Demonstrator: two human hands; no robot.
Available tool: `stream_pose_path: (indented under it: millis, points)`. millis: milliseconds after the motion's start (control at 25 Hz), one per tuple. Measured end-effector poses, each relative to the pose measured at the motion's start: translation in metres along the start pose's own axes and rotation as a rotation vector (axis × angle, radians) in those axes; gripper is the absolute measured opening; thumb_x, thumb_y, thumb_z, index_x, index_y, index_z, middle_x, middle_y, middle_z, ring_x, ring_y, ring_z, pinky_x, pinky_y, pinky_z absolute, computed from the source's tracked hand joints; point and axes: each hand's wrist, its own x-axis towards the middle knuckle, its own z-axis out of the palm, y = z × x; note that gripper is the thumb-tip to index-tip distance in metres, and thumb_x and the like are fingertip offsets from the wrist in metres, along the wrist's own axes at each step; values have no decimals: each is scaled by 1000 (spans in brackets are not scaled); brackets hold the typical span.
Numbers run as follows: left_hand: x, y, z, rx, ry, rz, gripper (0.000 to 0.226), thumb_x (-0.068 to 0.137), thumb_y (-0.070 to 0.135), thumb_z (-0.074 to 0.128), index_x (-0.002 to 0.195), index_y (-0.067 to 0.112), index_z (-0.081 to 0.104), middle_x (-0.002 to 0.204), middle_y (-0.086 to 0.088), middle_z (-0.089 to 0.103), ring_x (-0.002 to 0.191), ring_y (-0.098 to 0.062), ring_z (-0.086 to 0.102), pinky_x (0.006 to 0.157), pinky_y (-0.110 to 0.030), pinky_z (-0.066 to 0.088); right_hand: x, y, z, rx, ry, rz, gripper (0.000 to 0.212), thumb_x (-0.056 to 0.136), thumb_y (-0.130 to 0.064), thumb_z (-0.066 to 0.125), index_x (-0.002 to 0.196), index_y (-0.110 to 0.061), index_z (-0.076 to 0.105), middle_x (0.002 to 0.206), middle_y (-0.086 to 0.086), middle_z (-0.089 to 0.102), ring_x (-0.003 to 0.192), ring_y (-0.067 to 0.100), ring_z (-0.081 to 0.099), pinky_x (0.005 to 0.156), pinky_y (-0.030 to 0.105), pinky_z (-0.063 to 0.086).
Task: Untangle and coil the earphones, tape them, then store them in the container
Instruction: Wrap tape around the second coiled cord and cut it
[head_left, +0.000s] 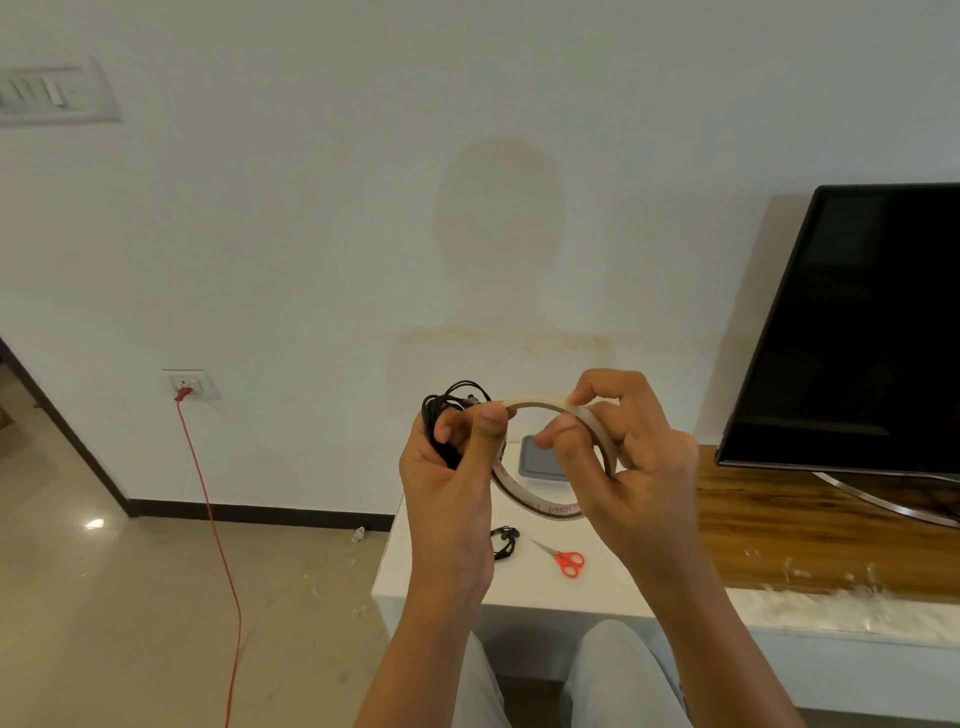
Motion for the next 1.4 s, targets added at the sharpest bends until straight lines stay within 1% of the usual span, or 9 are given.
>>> stream_pose_path:
  millis: [80,120,280,400,560,720,960,1200,1400]
  points:
    - [3,-3,-8,185,-59,24,19,85,25,66,72,17,55,76,-14,62,69,-11,54,68,-24,47,2,2,-4,32,-48,30,9,89,-28,55,93,-25,48,65,-1,69,45,19,55,43,27,43]
    - [4,-2,-11,279,-82,57,16,87,23,65,75,15,58,79,-13,65,70,-14,53,67,-23,47,4,2,-7,33,-95,42,10,89,-32,54,92,-30,44,60,4,67,45,19,56,44,30,44]
    - [8,11,-12,471,-266,234,15,83,36,62,84,21,60,74,15,66,63,-3,55,60,-11,43,10,0,-13,36,-307,69,11,91,-31,55,95,-34,46,57,3,61,50,21,55,47,33,45]
    - [8,8,-10,484,-226,251,17,81,38,59,83,22,60,71,20,65,69,-3,60,66,-12,47,11,1,-13,21,-381,70,10,92,-31,53,95,-38,46,66,6,64,56,22,57,51,37,46]
    - [3,-2,-6,341,-101,191,18,81,34,60,86,16,62,70,16,63,71,-2,59,69,-13,48,9,-1,-10,72,-241,44,10,88,-30,57,91,-29,48,66,-2,56,57,17,53,47,19,43]
    - [1,1,-4,196,-42,123,18,79,36,61,76,19,56,66,12,62,66,-1,55,68,-18,47,7,0,-11,53,-109,33,9,87,-28,59,89,-23,52,72,-3,53,62,20,52,50,23,44]
    - [1,5,-4,130,-21,98,22,76,38,61,80,17,59,73,9,69,69,-1,58,72,-23,46,1,2,-11,54,2,-40,9,88,-25,60,93,-18,62,84,-21,58,76,-3,58,67,9,46]
    - [-1,9,-2,153,-46,115,21,76,37,60,73,17,52,59,16,55,62,-2,51,67,-23,47,4,3,-13,25,-47,-88,8,90,-25,55,96,-22,59,88,-21,56,79,-8,55,69,5,43]
    - [-4,7,0,54,-31,50,21,76,33,57,84,14,58,68,14,68,68,1,59,74,-23,49,5,2,-14,4,8,-113,13,90,-32,57,91,-19,55,82,-7,58,73,5,57,62,11,46]
